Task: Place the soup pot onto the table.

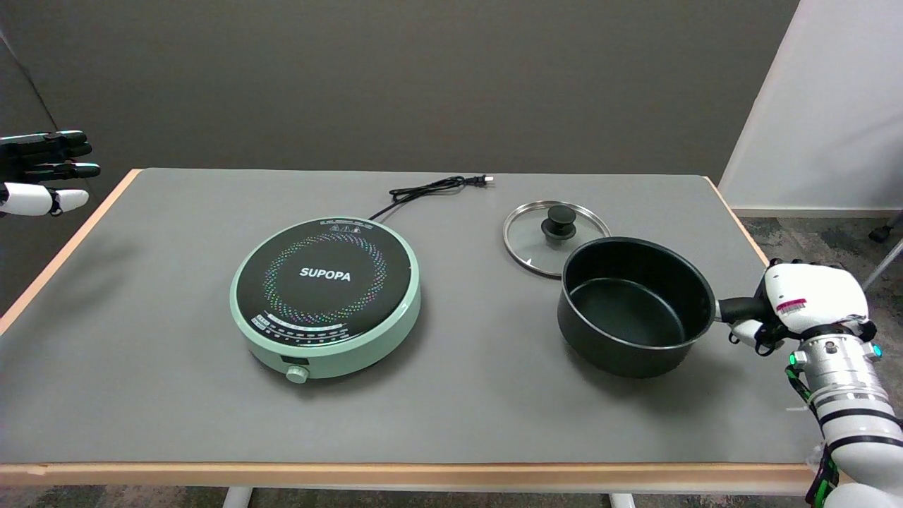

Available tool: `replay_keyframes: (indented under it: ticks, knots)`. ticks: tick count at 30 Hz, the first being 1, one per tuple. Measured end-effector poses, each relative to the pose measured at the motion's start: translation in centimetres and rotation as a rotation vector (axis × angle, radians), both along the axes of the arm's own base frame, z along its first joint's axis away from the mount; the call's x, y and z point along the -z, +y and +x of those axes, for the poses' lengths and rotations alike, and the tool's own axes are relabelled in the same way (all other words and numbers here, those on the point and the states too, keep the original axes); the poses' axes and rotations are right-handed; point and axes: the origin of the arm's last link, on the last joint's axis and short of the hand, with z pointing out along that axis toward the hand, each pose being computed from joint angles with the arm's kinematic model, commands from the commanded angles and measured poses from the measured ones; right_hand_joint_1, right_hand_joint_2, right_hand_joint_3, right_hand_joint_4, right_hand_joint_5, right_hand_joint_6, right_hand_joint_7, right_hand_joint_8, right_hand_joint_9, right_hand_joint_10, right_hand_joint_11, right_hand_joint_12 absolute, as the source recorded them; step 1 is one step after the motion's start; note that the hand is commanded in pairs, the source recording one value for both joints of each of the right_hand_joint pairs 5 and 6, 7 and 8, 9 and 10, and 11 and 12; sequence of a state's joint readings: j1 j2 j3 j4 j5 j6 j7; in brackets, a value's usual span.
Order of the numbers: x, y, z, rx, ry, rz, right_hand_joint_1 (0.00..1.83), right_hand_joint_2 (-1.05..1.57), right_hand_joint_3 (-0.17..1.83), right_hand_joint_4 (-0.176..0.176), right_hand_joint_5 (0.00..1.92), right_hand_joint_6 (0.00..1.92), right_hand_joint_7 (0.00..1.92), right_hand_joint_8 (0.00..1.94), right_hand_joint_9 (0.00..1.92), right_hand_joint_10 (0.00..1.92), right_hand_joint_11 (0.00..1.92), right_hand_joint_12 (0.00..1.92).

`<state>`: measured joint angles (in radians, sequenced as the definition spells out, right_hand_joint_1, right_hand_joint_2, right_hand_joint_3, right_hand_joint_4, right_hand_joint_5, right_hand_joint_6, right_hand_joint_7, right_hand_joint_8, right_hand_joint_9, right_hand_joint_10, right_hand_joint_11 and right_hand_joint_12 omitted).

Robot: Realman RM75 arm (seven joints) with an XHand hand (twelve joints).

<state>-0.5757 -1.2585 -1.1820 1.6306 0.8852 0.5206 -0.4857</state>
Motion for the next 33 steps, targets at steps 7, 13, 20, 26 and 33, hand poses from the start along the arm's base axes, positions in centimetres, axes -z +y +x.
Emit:
replay_keyframes:
  ticks: [7, 13, 20, 26, 33]
  knots:
    - [0.1, 0.3, -0.5, 0.004, -0.001, -0.005, 0.79, 0.99, 0.82, -0.024, 1.90, 1.90, 1.90, 1.90, 1.90, 1.90, 1.90, 1.90]
    - [0.0, 0.3, -0.9, 0.008, -0.002, -0.011, 0.86, 0.77, 0.77, -0.071, 1.70, 1.70, 1.70, 1.70, 1.70, 1.70, 1.70, 1.70]
    - [-0.2, 0.4, -1.1, 0.009, -0.003, -0.017, 0.89, 0.69, 0.66, -0.106, 1.37, 1.37, 1.37, 1.37, 1.37, 1.37, 1.37, 1.37]
    - [-0.3, 0.4, -1.3, 0.014, -0.004, -0.020, 0.83, 0.85, 0.59, -0.053, 1.24, 1.24, 1.24, 1.24, 1.24, 1.24, 1.24, 1.24]
    - [-0.5, 0.5, -1.3, 0.016, 0.000, -0.027, 0.78, 0.50, 1.00, 0.015, 1.05, 1.05, 1.05, 1.05, 1.05, 1.05, 1.05, 1.05]
